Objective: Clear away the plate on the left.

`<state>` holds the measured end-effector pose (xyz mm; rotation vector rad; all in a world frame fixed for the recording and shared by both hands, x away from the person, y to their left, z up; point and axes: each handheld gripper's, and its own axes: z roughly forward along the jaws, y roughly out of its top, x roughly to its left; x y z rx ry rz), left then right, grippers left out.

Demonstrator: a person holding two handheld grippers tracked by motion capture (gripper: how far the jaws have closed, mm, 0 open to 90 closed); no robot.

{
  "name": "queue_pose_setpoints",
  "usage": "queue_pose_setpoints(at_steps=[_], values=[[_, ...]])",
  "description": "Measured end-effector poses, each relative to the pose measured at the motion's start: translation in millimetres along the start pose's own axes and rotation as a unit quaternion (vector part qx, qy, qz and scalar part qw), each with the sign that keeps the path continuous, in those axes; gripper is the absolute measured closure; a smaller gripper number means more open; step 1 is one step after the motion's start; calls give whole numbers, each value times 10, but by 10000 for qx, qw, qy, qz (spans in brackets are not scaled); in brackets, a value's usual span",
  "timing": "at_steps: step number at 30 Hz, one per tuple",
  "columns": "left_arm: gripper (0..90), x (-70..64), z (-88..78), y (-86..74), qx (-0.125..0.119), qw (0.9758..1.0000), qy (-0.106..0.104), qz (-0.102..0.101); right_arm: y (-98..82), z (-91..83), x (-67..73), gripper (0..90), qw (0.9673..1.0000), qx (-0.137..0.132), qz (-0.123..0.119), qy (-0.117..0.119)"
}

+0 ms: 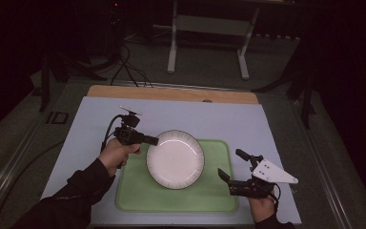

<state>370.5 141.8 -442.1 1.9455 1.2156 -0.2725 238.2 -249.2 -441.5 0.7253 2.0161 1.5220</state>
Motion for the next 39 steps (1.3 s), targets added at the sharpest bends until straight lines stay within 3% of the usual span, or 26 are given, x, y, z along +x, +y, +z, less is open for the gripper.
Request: queue_pose_setpoints(at_steps=[8,19,27,39], values=[[835,-97,194,5,52,9998,-145,89,-2,-8,-5,133,10000,-16,12,10],[835,-133,380,-31,88,9999,-121,69,-5,2,-7,133,10000,3,18,31],[832,-51,425,-70,183,9998,-55,-55,-6,4,-6,133,10000,11,17,35],[839,103,511,-146,357,9989,253,-188,-12,18,-6,134,10000,34,36,60]])
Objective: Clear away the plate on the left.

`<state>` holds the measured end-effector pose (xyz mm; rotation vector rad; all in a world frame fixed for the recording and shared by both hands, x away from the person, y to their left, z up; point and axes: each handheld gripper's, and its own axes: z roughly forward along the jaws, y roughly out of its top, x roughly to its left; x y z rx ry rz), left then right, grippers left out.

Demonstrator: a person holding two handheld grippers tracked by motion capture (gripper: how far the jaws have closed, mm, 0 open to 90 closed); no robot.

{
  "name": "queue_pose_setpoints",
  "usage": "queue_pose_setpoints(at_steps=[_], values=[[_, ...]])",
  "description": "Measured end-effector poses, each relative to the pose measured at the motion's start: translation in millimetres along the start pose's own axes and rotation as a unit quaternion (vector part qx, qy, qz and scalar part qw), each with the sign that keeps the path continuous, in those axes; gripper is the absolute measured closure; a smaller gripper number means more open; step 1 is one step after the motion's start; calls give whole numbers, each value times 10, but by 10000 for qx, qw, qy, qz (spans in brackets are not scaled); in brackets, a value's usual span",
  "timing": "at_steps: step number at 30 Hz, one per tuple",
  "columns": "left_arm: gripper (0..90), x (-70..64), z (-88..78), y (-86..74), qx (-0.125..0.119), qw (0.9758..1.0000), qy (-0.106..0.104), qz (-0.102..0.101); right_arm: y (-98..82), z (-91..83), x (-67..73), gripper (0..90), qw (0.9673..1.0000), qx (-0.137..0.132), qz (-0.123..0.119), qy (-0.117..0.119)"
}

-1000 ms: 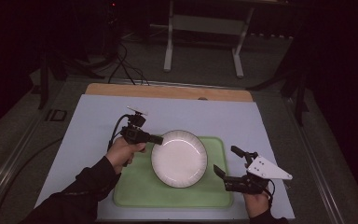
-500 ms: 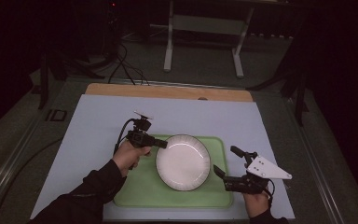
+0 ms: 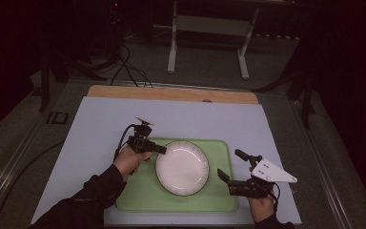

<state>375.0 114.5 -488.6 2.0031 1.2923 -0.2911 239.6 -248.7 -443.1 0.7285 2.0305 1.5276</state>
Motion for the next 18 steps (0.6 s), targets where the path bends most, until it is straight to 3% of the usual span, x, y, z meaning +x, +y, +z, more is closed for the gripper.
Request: queue_pose_setpoints(at_steps=[3,5,13,18], values=[[842,33,15,-5,48,10000,10,-41,-1,5,0,134,10000,-1,-4,8],[846,27,31,-11,91,9999,130,17,-2,6,-2,134,10000,11,10,14],[846,89,57,-45,102,9998,101,-140,-6,10,-6,134,10000,24,18,24],[850,109,79,-82,115,9996,217,-101,-12,19,-13,134,10000,49,44,39]])
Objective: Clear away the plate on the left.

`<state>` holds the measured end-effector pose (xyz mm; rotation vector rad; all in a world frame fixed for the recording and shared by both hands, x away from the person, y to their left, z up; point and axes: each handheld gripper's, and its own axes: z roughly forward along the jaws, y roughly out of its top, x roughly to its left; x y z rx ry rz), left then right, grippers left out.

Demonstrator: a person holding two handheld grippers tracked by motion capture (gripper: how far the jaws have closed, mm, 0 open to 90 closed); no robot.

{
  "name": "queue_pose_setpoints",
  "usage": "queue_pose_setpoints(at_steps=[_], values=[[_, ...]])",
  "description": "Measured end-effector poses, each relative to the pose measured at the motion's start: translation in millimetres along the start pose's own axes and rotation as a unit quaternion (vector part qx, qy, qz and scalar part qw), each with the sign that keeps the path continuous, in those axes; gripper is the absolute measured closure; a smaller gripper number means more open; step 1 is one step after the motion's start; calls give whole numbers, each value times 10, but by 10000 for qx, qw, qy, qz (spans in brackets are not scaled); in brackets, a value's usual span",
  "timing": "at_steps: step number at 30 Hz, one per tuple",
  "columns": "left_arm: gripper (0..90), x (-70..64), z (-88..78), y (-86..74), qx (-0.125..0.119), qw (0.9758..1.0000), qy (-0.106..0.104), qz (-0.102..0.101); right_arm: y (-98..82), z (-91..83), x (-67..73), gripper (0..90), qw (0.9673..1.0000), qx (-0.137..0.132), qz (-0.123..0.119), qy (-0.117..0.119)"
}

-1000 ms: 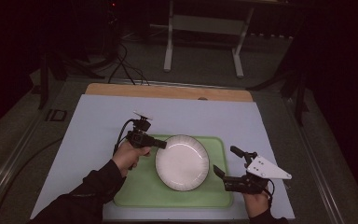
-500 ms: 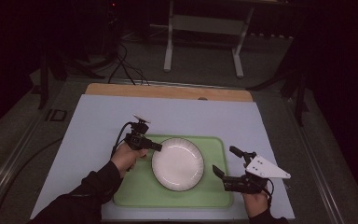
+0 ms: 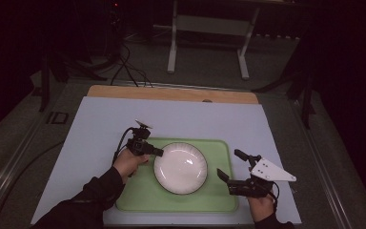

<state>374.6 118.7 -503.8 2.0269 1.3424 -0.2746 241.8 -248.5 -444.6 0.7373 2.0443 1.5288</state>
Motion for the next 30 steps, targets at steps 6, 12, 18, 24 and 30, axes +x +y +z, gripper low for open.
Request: queue_pose_setpoints(at_steps=[6,12,18,24,30], values=[[852,66,41,-45,51,9999,41,-100,-3,9,-1,134,10000,16,4,7],[834,48,35,-39,46,10000,73,-41,-2,17,4,134,10000,35,-13,7],[766,-2,-60,5,-109,9996,185,182,-5,10,-2,134,10000,36,11,1],[617,-74,-143,11,-273,9979,123,574,-6,21,6,134,10000,68,3,35],[497,-150,-278,0,-398,9953,131,878,-10,26,0,134,10000,71,10,44]])
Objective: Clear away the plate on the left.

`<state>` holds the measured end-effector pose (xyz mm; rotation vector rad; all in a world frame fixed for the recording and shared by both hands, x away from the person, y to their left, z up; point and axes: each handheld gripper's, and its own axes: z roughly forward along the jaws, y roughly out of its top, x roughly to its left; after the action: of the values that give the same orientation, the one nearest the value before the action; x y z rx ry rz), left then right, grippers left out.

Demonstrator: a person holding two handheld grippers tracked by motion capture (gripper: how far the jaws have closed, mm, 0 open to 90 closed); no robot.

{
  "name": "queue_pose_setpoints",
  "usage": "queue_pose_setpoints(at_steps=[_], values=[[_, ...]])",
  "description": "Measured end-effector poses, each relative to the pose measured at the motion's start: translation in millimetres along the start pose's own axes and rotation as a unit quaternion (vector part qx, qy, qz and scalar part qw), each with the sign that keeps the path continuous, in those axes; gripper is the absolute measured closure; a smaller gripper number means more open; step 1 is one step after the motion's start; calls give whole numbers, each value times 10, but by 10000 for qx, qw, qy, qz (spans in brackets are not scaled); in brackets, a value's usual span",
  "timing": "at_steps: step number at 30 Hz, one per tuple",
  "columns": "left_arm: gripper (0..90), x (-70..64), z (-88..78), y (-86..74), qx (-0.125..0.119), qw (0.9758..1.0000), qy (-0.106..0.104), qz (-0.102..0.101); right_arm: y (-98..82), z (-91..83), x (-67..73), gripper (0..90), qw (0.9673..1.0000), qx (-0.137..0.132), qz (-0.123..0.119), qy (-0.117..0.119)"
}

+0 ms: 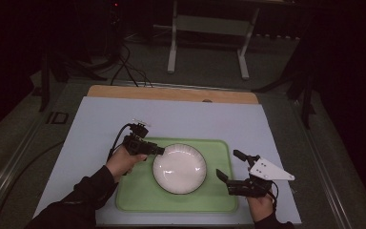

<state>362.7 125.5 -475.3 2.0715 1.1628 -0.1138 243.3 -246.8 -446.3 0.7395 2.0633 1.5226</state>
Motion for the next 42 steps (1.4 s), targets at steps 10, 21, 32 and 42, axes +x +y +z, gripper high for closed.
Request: queue_pose_setpoints(at_steps=[10,21,32,42], values=[[218,-128,-253,8,-156,9991,-79,394,0,-1,5,134,10000,16,1,0],[11,-133,-505,-72,-755,9939,-403,695,0,14,9,135,10000,36,-16,15],[7,-105,-721,-256,-1025,9906,-230,878,0,18,15,134,10000,57,-29,11],[7,-122,-811,-496,-1230,9867,-199,1041,1,22,20,134,10000,71,-32,11]])
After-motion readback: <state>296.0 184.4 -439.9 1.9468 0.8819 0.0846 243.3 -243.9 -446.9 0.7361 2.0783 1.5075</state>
